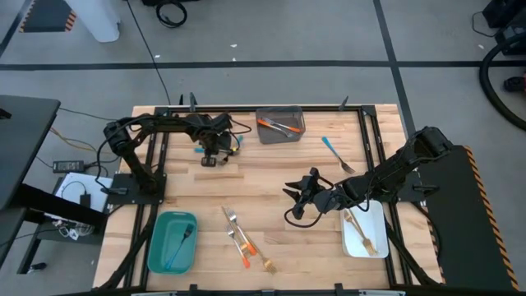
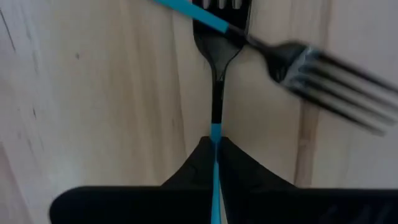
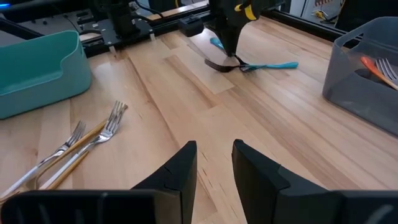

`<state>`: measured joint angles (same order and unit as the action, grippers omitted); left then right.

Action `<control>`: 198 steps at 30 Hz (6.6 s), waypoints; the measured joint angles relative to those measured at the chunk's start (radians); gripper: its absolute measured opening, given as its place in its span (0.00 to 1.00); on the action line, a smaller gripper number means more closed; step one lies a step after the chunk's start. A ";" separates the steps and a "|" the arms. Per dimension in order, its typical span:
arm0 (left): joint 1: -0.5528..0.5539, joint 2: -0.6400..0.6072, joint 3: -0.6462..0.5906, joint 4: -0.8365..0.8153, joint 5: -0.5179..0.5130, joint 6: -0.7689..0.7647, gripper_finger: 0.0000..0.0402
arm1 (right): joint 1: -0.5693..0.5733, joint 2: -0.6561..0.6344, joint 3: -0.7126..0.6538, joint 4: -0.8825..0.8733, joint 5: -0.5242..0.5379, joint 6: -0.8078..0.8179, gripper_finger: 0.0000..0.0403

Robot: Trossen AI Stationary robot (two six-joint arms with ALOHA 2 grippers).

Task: Sort silverware by color (type)
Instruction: Put the blue fork into the green bin

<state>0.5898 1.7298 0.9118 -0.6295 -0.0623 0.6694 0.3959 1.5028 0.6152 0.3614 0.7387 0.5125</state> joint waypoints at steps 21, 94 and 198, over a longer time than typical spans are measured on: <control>-0.004 0.005 0.057 -0.280 -0.203 -0.010 0.03 | 0.002 0.000 0.000 0.003 -0.005 0.000 0.27; -0.421 0.002 0.060 -0.629 -0.096 -0.548 0.07 | 0.014 0.000 0.000 0.072 -0.035 0.006 0.27; -1.784 -0.243 0.248 -0.504 -0.304 -2.439 0.07 | -0.066 0.000 0.000 0.319 -0.045 -0.277 0.27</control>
<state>-1.1938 1.4867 1.1595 -1.1332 -0.3659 -1.7693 0.3298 1.5032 0.6155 0.6800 0.6938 0.2356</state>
